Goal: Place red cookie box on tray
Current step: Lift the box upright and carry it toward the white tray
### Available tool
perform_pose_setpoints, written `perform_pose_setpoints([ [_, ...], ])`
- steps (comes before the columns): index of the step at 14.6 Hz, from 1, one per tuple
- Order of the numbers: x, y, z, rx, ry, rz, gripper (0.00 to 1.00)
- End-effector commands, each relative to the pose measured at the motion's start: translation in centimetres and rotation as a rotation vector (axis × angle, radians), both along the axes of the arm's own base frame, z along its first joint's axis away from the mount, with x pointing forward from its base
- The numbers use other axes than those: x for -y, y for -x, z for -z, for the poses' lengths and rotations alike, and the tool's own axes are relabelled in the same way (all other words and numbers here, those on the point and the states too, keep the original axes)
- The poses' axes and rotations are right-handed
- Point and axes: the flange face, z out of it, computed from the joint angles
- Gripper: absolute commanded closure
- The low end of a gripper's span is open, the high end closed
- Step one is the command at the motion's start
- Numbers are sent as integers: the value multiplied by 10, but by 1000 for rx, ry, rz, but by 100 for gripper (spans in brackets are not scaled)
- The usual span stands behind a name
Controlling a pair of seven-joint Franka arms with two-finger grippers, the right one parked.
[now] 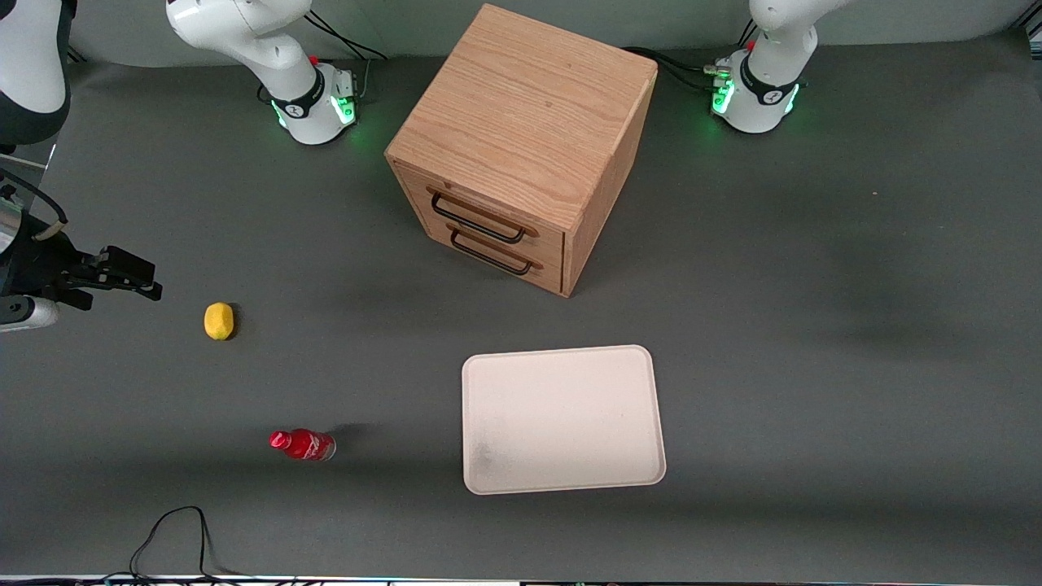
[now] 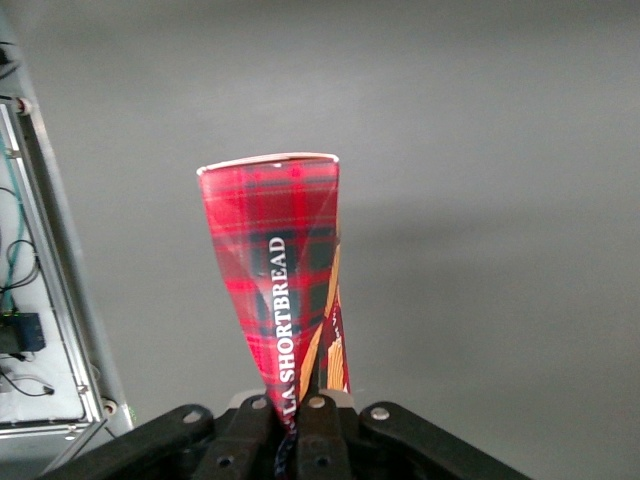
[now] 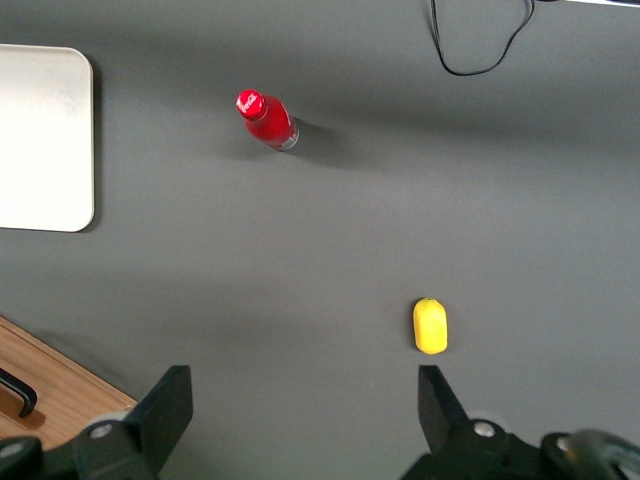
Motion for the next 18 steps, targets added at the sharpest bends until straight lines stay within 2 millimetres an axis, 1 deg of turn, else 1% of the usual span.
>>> perform_pose_setpoints([
  [1, 79, -4, -8, -23, -27, -39, 100],
  [2, 109, -8, -9, -23, -30, -67, 100],
  [3, 147, -13, -8, -24, -32, -98, 100],
  [5, 215, -19, -8, -9, -13, -149, 100],
  [7, 275, -19, -8, 2, 39, -165, 100],
  [9, 317, -16, -10, 4, 79, -137, 100],
  [12, 380, -6, -23, 51, 93, -31, 100],
  [15, 447, 7, -25, 79, 104, 61, 100],
  [16, 467, 13, -24, 79, 103, 63, 100],
  [17, 484, 16, -23, 85, 100, 28, 100],
  [18, 496, 15, -23, 97, 105, 6, 100],
])
